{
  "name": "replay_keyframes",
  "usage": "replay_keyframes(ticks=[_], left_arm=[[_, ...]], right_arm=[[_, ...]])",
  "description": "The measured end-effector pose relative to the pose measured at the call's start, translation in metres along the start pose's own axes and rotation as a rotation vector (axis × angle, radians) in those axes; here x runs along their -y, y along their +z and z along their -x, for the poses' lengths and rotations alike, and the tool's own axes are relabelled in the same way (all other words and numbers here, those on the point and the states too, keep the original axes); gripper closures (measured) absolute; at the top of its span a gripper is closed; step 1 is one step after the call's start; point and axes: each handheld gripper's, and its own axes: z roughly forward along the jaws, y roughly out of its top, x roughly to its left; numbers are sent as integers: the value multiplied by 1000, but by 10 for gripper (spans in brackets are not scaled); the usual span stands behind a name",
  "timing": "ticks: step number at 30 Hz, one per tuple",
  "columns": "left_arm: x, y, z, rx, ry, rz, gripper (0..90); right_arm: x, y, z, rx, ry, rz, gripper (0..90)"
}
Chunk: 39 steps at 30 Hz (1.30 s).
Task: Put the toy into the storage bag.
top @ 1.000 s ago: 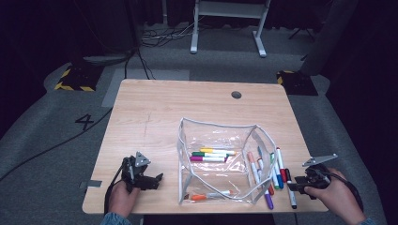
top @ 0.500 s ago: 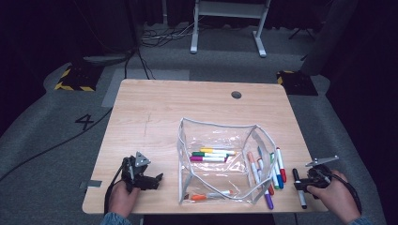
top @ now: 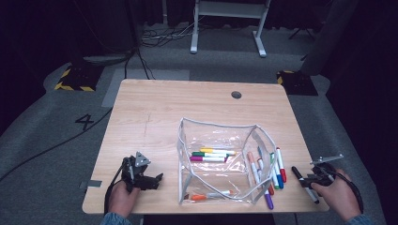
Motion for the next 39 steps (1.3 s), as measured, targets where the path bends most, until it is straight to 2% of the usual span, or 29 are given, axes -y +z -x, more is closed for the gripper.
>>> replay_keyframes(ticks=[4,17,29,39], left_arm=[[0,0,0,-2,0,2,0],[0,0,0,-2,0,3,0],[0,0,0,-3,-2,2,0],[0,0,0,-4,-2,4,0]], right_arm=[[-5,-14,-2,-41,4,38,769],[-31,-78,-20,-136,-53,192,769],[-64,-126,-47,-194,-171,296,769],[-88,-150,-75,-231,-277,334,769]])
